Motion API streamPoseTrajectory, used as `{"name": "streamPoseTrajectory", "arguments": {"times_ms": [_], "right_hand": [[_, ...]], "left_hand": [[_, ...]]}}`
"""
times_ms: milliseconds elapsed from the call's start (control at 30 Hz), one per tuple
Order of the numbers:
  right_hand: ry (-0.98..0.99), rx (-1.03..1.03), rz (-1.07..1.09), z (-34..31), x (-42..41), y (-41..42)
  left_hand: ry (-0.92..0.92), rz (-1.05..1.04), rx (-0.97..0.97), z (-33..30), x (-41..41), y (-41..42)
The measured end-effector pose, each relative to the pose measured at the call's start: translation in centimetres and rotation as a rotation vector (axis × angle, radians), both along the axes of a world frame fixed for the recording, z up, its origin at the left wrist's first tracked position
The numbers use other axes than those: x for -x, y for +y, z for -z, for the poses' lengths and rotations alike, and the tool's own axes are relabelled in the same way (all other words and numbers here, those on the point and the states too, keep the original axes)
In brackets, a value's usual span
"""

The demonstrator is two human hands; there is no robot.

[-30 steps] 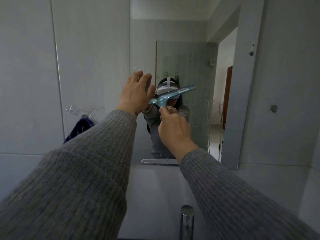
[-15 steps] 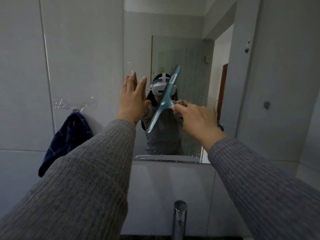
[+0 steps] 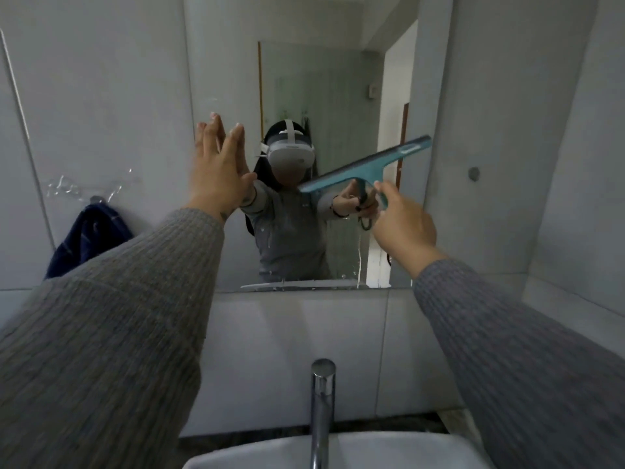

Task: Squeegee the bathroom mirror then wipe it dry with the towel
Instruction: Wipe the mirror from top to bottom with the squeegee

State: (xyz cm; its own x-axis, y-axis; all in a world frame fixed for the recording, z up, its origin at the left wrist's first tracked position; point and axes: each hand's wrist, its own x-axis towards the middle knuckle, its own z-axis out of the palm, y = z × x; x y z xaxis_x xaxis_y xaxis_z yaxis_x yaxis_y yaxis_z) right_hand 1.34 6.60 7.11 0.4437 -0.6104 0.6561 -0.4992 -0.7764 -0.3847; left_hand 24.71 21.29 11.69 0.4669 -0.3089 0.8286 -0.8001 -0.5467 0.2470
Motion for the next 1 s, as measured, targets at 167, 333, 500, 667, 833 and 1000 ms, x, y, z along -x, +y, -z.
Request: {"name": "streamPoseTrajectory", "arguments": {"times_ms": [167, 333, 500, 667, 833, 1000], "right_hand": [[-0.127, -0.227, -0.059, 1.1, 0.1, 1.0], [-0.264, -0.419, -0.12, 2.4, -0.9, 2.2], [-0.408, -0.562, -0.169, 3.8, -1.9, 3.9], [-0.438, -0.632, -0.212, 5.1, -3.8, 6.5], [-0.416, -0.607, -0.215, 6.3, -6.0, 8.9], [-0.349, -0.493, -0.222, 7.2, -7.8, 10.3]], "left_hand": [[0.002, 0.012, -0.021, -0.1, 0.3, 0.4], [-0.001, 0.014, -0.017, -0.1, 0.2, 0.2], [0.006, -0.002, -0.011, 0.0, -0.3, 0.0], [-0.001, -0.017, -0.01, 0.0, -0.1, 0.0], [-0.005, -0.029, -0.015, 0.0, -0.1, 0.2], [-0.026, -0.012, -0.049, -0.1, 0.2, 0.7]]}}
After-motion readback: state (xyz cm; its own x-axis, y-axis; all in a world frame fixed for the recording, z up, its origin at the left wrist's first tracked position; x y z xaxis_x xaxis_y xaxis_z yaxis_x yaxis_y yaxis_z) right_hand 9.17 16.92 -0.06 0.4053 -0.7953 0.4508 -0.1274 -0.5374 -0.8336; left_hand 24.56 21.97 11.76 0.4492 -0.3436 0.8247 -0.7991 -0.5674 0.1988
